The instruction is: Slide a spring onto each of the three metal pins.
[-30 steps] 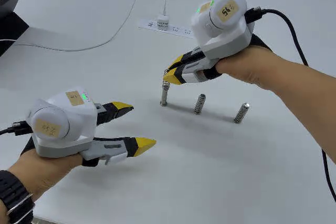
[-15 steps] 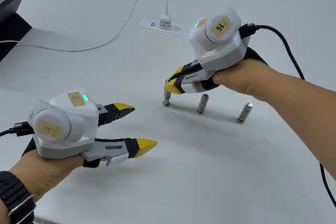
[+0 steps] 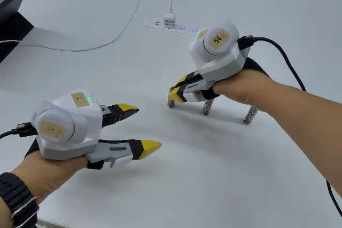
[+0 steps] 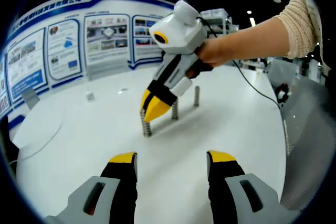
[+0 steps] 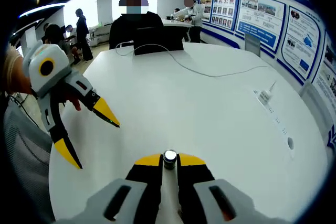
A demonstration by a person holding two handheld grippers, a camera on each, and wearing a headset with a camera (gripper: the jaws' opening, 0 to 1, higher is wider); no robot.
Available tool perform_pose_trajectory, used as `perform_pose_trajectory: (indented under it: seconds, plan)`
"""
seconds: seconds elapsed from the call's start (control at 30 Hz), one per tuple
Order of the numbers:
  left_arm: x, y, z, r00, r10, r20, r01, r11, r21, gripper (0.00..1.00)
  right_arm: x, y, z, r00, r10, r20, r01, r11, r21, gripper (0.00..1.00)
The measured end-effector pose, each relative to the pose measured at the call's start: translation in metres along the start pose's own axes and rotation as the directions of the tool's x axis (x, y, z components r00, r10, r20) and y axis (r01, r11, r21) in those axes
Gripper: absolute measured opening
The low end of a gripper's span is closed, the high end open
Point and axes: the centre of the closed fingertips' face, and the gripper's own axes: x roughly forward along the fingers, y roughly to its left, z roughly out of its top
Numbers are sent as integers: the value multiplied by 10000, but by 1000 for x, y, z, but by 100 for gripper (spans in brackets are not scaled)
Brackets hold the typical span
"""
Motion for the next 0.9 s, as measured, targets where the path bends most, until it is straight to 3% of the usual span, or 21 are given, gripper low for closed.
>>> perform_pose_trajectory:
  seconds: [0.4,0.9]
  plan:
    - [0,1,3,10000,35,24,-35,10000,30,54,-6,-4,1,9999,-94,123,96,9998,-166,19]
    - [1,2,8,10000,58,38,-58,10000,79,56,-32,-8,-5,9977,-485,477,494,9986,-172,32]
